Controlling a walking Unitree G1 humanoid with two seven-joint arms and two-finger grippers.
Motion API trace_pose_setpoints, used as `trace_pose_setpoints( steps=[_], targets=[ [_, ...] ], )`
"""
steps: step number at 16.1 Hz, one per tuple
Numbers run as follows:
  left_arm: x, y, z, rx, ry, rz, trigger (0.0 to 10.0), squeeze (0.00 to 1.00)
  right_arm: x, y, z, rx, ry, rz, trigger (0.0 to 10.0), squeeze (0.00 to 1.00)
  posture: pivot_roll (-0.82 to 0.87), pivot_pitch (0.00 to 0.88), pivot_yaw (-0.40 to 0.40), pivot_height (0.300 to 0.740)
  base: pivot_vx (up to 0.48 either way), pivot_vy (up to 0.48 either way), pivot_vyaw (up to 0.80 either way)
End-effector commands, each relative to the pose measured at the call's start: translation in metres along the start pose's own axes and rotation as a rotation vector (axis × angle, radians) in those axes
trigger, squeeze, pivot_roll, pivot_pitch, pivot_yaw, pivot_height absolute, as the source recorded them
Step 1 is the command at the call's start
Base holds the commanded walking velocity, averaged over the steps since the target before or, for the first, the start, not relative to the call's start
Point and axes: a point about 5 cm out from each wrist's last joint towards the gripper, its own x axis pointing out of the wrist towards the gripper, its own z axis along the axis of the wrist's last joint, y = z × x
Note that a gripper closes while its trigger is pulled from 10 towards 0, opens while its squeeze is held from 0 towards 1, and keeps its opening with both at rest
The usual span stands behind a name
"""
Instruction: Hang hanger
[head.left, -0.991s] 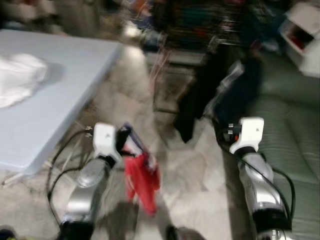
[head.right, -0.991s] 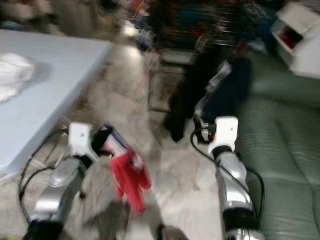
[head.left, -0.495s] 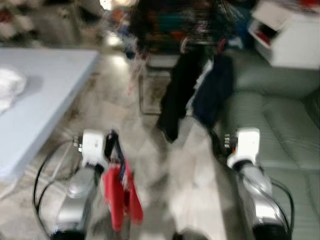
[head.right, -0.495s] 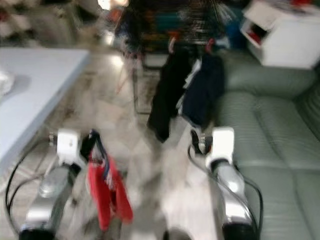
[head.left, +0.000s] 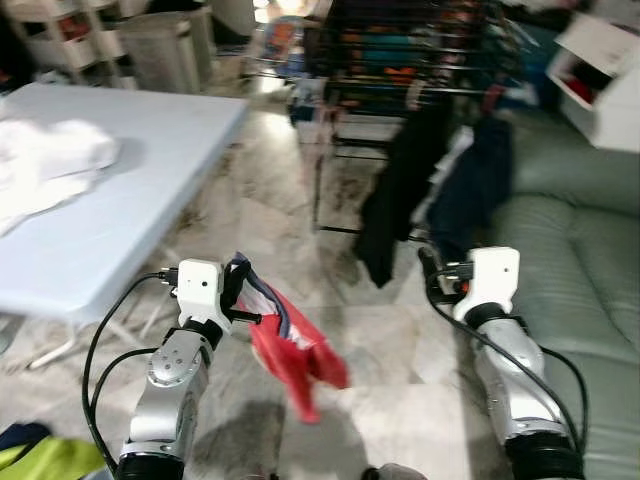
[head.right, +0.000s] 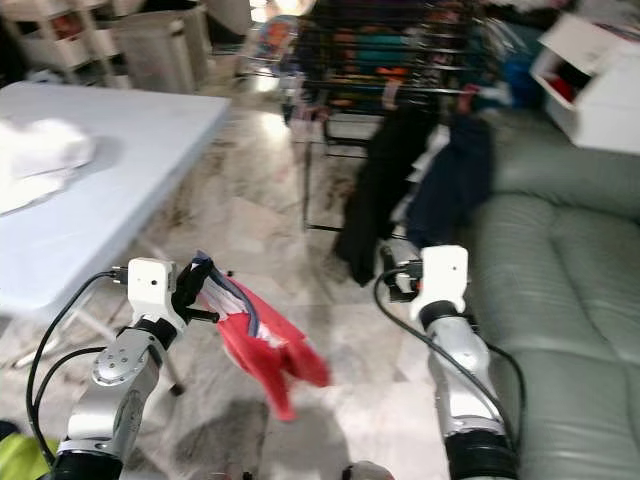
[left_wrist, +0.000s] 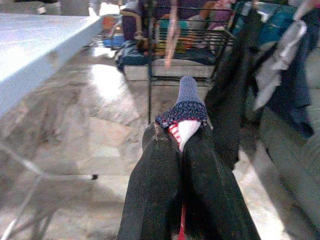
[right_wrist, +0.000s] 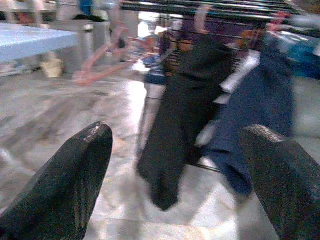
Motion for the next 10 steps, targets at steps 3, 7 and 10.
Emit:
trace_pose_setpoints(
  steps=[3, 7, 10],
  targets=[
    [0.0040, -0.0006, 0.0069, 0.013, -0.019, -0.016, 10.0, 0.00, 0.0044, 0.0051, 0.0089, -0.008, -0.030, 0.017, 10.0, 0.00, -0.04, 0.000, 0.026, 0.740, 0.000, 0.461, 0.00],
    [0.0060, -0.0042, 0.0086, 0.026, -0.024, -0.023, 10.0, 0.00, 0.0049, 0.0045, 0.0095, -0.013, -0.031, 0.009, 10.0, 0.00, -0.04, 0.000, 0.028, 0.740, 0.000, 0.347, 0.00],
    [0.0065, -0.0089, 0.0125, 0.010, -0.051, -0.057, 10.0, 0.00, 0.0041, 0.0027, 0.0086, -0.030, -0.026, -0.010, 10.0, 0.00, -0.04, 0.000, 0.029, 0.740, 0.000, 0.000, 0.00]
  ],
)
